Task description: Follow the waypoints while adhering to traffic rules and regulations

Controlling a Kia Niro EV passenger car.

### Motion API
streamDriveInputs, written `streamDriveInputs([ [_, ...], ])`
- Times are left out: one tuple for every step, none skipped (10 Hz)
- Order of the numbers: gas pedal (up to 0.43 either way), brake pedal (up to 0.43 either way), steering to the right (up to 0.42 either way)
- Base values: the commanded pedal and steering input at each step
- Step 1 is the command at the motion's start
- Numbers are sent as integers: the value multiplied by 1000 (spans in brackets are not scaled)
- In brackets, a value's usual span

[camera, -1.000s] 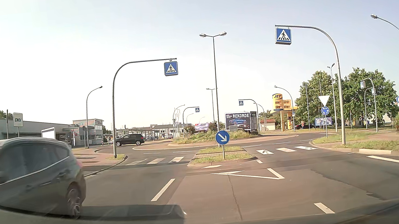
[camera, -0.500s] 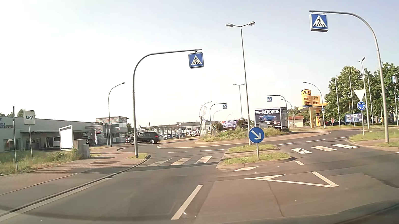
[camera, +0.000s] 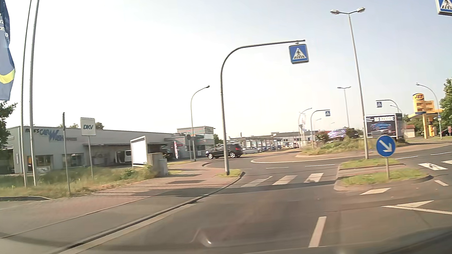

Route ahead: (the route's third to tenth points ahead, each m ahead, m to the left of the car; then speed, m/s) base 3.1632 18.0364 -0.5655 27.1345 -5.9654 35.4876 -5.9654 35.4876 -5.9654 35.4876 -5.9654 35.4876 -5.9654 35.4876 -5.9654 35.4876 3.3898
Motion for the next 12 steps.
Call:
streamDriveInputs([
  [67, 30, -732],
  [67, 30, -762],
  [67, 30, -787],
  [67, 30, -805],
  [67, 37, -820],
  [67, 30, -824],
  [67, 30, -824],
  [59, 30, -820],
  [59, 30, -812],
  [47, 24, -803],
  [47, 30, -790],
  [59, 30, -779],
])
